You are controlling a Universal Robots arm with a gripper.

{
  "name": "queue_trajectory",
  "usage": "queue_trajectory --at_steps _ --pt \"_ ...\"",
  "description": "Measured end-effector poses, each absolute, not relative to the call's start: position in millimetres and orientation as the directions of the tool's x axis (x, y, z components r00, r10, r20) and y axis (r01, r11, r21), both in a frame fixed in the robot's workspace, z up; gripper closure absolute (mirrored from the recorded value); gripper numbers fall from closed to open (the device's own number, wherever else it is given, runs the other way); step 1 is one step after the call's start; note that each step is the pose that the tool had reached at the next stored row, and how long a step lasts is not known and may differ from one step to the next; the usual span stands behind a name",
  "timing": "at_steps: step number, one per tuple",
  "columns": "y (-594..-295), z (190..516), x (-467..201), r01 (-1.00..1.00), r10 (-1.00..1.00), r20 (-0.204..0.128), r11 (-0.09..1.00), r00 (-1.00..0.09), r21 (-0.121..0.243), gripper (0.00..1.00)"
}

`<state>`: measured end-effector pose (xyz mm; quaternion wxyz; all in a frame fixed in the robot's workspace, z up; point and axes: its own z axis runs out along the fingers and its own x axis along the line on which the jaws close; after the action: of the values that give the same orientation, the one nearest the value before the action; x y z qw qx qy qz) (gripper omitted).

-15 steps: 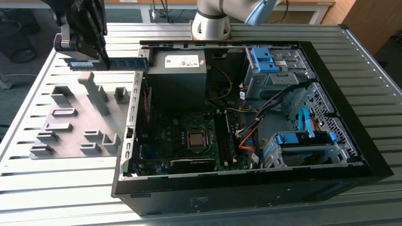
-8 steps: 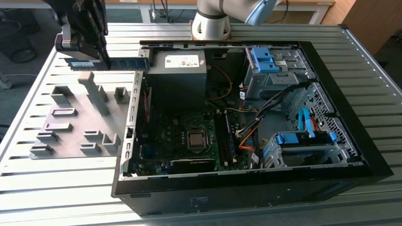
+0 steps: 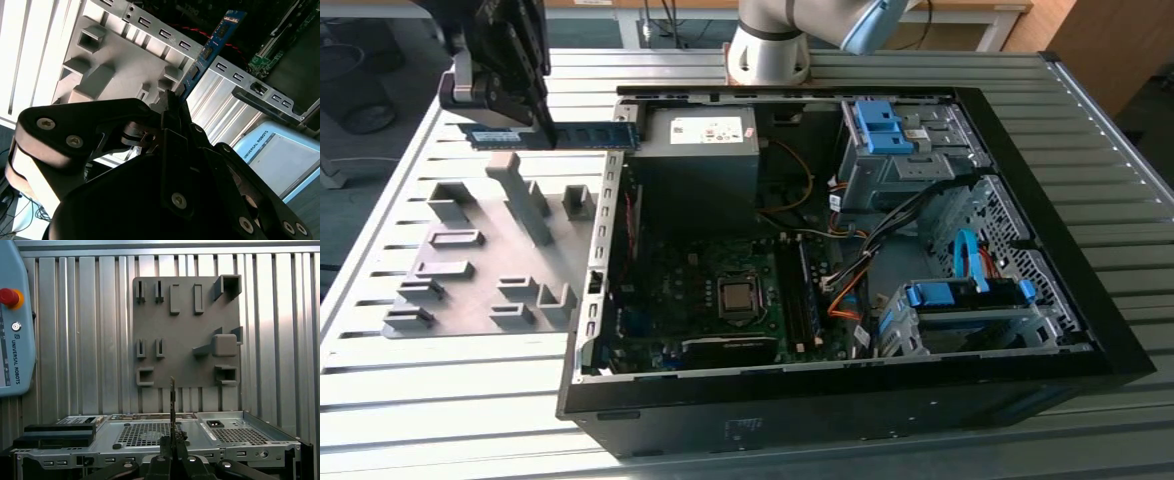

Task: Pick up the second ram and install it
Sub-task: 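Pick up the second ram and move it above second insertion slot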

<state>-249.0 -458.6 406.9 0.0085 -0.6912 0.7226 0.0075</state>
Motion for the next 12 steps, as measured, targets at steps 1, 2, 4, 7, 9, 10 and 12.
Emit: queue_trajectory --at_steps 1,2,4,7,9,10,12 --pt "-458.6 406.8 -249.0 -0.999 -0.999 -0.023 0.044 -0.044 -0.001 0.85" --pt "-458.6 406.9 -248.6 -0.999 -0.999 -0.023 0.044 -0.044 -0.001 0.85" --pt "-458.6 406.9 -248.2 -0.999 -0.999 -0.023 0.044 -0.044 -0.001 0.85" --pt "-458.6 406.9 -247.7 -0.999 -0.999 -0.023 0.044 -0.044 -0.001 0.85" --pt "-458.6 406.9 -247.2 -0.999 -0.999 -0.023 0.044 -0.044 -0.001 0.85" --pt "-458.6 406.9 -246.7 -0.999 -0.999 -0.023 0.044 -0.044 -0.001 0.85" --pt "-458.6 406.9 -245.5 -0.999 -0.999 -0.023 0.044 -0.044 -0.001 0.85"
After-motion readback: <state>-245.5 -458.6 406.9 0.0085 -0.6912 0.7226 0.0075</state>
